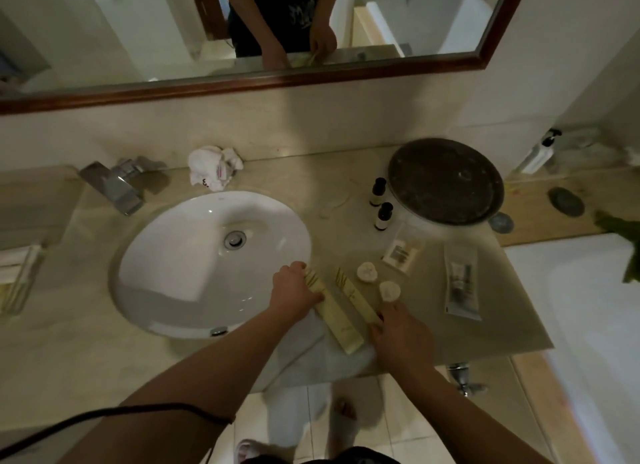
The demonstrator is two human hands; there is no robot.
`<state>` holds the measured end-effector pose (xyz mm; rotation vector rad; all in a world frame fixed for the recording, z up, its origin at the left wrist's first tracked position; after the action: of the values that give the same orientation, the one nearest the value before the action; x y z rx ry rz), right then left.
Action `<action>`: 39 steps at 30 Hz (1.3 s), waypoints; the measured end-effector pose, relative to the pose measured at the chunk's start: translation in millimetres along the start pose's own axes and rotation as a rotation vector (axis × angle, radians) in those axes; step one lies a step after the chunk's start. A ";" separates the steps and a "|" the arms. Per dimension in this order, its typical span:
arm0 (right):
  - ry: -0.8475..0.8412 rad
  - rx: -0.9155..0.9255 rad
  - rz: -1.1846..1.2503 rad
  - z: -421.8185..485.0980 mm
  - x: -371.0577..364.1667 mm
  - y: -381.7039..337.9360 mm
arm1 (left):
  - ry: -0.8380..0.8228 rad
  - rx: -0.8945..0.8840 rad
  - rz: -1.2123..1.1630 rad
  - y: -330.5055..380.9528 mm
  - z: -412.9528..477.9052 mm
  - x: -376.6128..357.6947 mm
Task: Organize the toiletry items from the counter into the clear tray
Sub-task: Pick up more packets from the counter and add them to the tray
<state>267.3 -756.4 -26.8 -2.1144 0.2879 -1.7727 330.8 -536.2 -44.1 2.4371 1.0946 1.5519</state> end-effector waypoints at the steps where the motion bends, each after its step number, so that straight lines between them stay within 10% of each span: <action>1: -0.002 0.001 0.035 -0.1 -0.6 -1.7 | 0.000 0.021 -0.033 -2.7 1.8 0.8; 13: -0.023 0.147 0.274 41.5 7.6 -99.1 | -0.104 0.155 -0.623 -72.6 -8.5 77.4; 30: -0.225 0.403 0.543 34.9 -114.2 -477.2 | 0.268 0.388 -1.146 -471.9 -62.5 303.1; 39: -0.338 0.401 0.518 60.0 -159.6 -595.7 | 0.349 0.456 -1.142 -560.6 -36.3 355.5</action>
<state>250.1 -143.1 59.7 -1.7985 0.3190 -1.0575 90.0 79.4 26.6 1.1117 2.4648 1.3366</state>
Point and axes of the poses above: each hand's wrist, its own z-axis towards the middle knuckle, its own x-axis out of the back of the hand, y = z × x, the point moved 9 cm from there along z, towards the middle knuckle, and after that the axes turned 11 degrees about x, right-handed, at the moved point
